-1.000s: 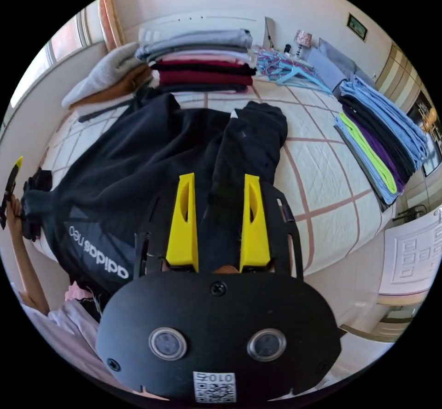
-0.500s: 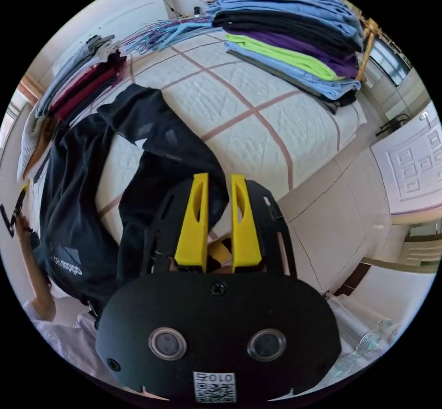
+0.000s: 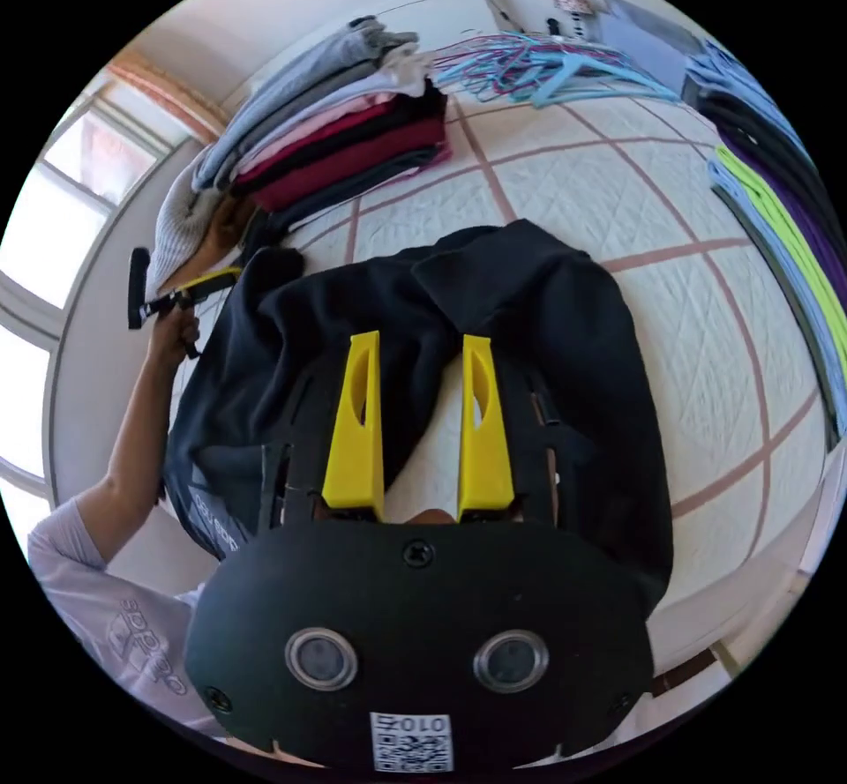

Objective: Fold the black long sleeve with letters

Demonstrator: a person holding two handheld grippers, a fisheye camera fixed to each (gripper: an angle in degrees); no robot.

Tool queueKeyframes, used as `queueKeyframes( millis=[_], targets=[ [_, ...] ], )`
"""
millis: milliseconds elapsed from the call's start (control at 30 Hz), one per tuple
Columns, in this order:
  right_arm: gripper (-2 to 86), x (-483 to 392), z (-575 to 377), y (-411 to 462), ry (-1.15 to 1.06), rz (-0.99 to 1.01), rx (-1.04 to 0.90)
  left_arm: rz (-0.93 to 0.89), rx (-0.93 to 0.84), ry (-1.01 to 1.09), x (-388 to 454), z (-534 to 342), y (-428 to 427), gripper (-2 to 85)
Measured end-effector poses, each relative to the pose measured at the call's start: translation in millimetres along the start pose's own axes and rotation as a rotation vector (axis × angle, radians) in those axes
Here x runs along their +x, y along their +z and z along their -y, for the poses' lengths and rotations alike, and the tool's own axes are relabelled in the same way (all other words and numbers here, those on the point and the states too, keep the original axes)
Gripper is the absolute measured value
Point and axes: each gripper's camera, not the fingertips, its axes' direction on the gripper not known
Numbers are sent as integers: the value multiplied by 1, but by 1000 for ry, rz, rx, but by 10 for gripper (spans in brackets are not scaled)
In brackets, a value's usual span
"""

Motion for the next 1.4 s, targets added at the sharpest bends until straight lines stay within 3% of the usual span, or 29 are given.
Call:
queueKeyframes(
  millis=[167,300,433,567,733,900,1100,1400],
  targets=[
    [147,2,9,10,41,25,25,5,11,87,23,3,21,78],
    [87,-8,11,13,74,-66,39,36,56,118,38,-5,16,24],
    [41,-11,-9,-18,0,55,123,52,258,167,40,-32,-49,3],
    [36,-17,-27,-75,-76,-56,270,142,431,94,19,-51,-122,-1],
    [33,-46,-33,-103,-159,-226,487,272,534,46,29,-55,-152,-1],
    [34,-21,3,-9,-95,-328,214,380,264,115,64,-26,-90,0],
    [62,-11,-15,14,-96,-232,170,720,95,328,134,-30,-43,6],
    [119,-31,-130,-46,-173,-221,246,406,155,183,118,-132,-173,54]
  ],
)
